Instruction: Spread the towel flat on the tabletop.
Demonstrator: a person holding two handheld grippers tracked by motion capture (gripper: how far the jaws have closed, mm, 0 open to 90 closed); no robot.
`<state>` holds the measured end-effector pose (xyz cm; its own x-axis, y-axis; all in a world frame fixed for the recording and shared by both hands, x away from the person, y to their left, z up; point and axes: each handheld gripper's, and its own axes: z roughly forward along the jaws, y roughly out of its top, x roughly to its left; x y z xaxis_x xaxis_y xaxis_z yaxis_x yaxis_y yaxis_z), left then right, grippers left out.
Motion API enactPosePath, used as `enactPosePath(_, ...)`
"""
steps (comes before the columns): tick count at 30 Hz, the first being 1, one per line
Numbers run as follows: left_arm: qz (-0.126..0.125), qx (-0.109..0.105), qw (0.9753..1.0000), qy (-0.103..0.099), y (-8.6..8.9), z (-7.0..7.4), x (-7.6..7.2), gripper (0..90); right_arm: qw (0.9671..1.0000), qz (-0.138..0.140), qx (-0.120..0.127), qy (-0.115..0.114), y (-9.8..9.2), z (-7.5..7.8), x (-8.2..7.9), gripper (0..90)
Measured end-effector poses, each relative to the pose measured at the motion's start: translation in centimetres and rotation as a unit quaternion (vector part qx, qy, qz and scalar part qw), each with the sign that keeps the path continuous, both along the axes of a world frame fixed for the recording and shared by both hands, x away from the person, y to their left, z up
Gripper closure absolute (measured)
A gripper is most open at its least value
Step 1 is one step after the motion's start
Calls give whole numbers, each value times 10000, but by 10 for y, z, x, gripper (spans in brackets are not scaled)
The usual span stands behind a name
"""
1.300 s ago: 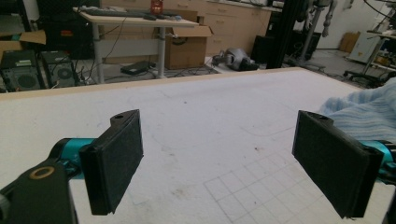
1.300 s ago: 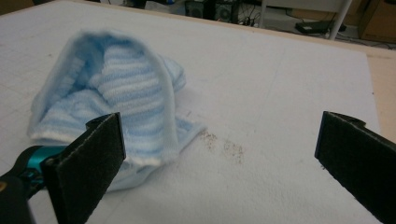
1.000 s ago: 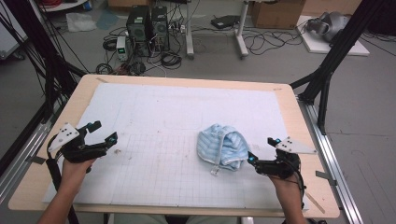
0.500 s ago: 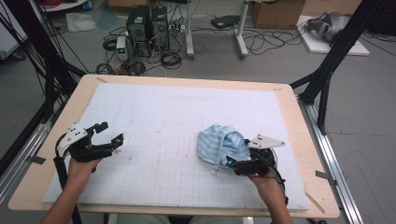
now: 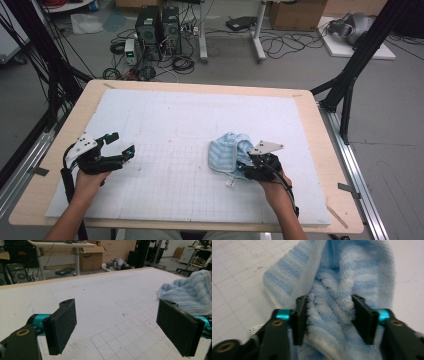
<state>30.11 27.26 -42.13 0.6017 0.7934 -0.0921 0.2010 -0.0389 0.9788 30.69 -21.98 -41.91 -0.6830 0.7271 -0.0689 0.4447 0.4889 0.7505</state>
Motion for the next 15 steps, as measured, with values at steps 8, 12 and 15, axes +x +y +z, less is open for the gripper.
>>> enactPosePath(8, 90, -49, 9999, 9, 5, 0, 1, 173, 9939, 675, 850, 194, 17, 14, -5, 732)
enactPosePath(12, 140, -76, 9999, -1, 7, 1, 1, 173, 9830, 1081, 1455, 278, 35, 23, -6, 735)
enactPosePath(15, 157, -82, 9998, -3, 9, 1, 1, 174, 9739, 1311, 1828, 310, 51, 30, -8, 735)
